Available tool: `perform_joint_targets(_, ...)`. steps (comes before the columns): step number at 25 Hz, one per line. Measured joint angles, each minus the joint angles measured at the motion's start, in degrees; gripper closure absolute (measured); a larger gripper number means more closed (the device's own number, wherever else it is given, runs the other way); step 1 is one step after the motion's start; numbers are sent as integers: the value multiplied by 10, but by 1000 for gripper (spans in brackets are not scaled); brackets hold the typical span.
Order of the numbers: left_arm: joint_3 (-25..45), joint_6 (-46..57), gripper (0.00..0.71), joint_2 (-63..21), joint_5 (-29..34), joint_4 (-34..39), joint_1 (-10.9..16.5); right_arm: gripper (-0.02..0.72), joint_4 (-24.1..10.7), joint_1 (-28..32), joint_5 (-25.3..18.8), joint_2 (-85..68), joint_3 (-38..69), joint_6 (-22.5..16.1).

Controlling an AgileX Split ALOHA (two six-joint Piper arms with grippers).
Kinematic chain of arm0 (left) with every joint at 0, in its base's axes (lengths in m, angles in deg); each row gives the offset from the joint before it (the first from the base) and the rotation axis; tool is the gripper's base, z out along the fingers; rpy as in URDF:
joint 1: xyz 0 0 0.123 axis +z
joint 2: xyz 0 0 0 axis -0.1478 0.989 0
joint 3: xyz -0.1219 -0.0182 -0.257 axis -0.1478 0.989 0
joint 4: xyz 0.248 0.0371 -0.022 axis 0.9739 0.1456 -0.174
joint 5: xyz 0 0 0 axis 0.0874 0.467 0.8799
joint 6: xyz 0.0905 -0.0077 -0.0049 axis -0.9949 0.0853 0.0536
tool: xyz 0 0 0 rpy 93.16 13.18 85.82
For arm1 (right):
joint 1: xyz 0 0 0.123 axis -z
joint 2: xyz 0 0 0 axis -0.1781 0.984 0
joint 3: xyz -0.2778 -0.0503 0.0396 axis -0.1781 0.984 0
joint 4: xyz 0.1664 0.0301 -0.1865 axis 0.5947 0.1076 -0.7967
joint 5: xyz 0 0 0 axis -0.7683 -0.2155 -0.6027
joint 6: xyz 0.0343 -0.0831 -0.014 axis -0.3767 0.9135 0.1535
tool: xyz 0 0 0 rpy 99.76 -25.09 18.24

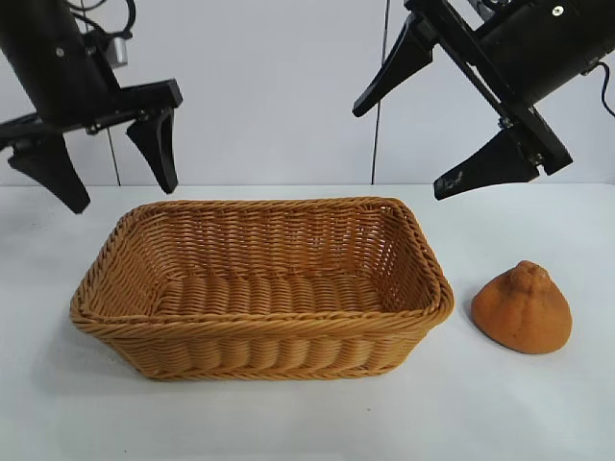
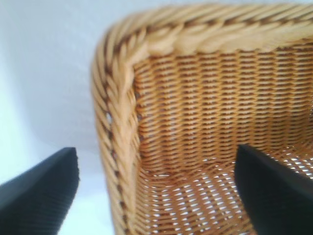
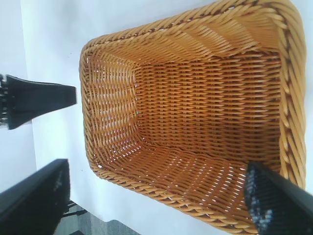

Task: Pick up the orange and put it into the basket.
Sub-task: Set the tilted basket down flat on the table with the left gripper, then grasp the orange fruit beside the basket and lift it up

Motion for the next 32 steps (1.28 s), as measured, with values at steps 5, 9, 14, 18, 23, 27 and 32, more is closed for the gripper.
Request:
perform_joint_targets(5,-56,0,92,0,41,70,22,42,-1,0,0,0,0,0)
perform_joint_targets(9,-61,0,92,-1,52,104,58,42,-3,0,0,0,0,0)
perform_joint_targets(14,-61,0,92,-1,52,130,115,42,-3,0,0,0,0,0)
perform_joint_targets(18,-61,-1,92,-1,52,134,133,42,-3,0,0,0,0,0)
perform_joint_targets(23,-18,-6,92,-30,52,122,133,42,-3,0,-1,0,0,0)
perform_joint_targets(27,69,-10,93,-90,52,122,133,42,-3,0,-1,0,0,0)
perform_joint_targets(32,215,-16,93,-199,52,125,133,42,-4,0,-2,0,0,0)
